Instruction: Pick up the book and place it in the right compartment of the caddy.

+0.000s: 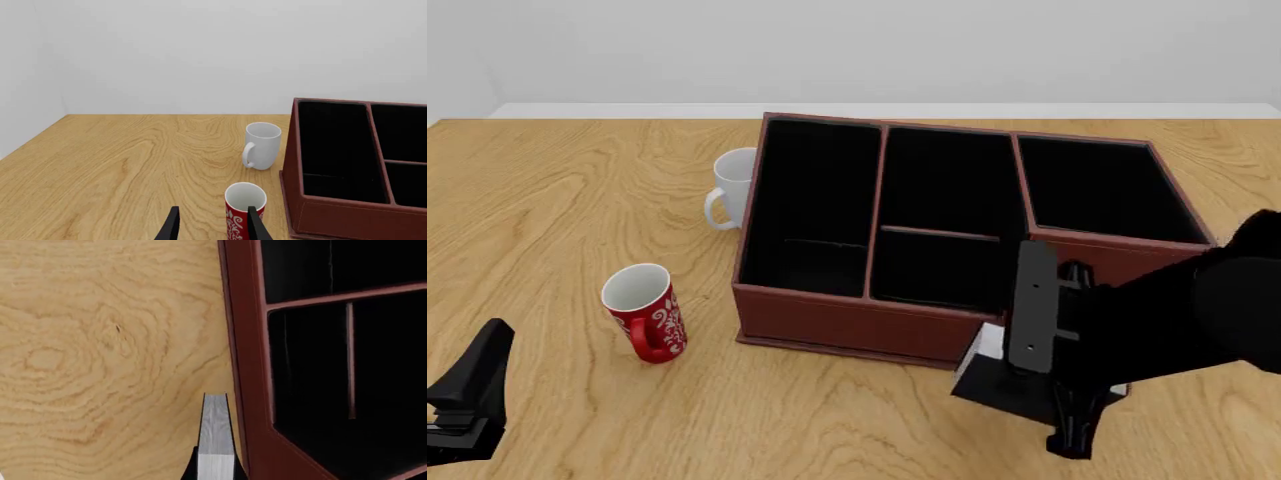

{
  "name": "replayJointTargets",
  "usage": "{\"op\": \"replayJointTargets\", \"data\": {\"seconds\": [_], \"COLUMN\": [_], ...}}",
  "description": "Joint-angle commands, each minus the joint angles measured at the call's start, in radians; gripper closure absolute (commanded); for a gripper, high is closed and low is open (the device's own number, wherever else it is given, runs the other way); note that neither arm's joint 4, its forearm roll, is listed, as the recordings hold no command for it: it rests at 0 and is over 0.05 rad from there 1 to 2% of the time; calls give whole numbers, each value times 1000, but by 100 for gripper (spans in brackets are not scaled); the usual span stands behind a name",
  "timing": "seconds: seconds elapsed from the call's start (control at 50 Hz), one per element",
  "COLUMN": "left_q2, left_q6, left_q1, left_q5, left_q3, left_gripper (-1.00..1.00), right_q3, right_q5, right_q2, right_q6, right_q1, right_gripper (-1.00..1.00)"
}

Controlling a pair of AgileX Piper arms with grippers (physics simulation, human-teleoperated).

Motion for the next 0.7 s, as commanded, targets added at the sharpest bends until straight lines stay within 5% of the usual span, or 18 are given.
{"op": "replayJointTargets", "data": {"seconds": [0.02, 0.16, 0.44, 0.7], "left_q2": [0, 0, 0, 0], "left_q6": [0, 0, 0, 0], "left_q1": [0, 0, 0, 0], "left_q5": [0, 0, 0, 0], "left_q3": [0, 0, 0, 0], "left_gripper": [-100, -100, -100, -100], "right_q3": [-78, -153, -253, -269], "right_q5": [131, 250, 400, 409], "right_q2": [-76, -137, -229, -291], "right_q6": [-8, -83, -147, -229], "right_q1": [-21, -71, -84, -140], "right_gripper": [100, 100, 100, 100]}}
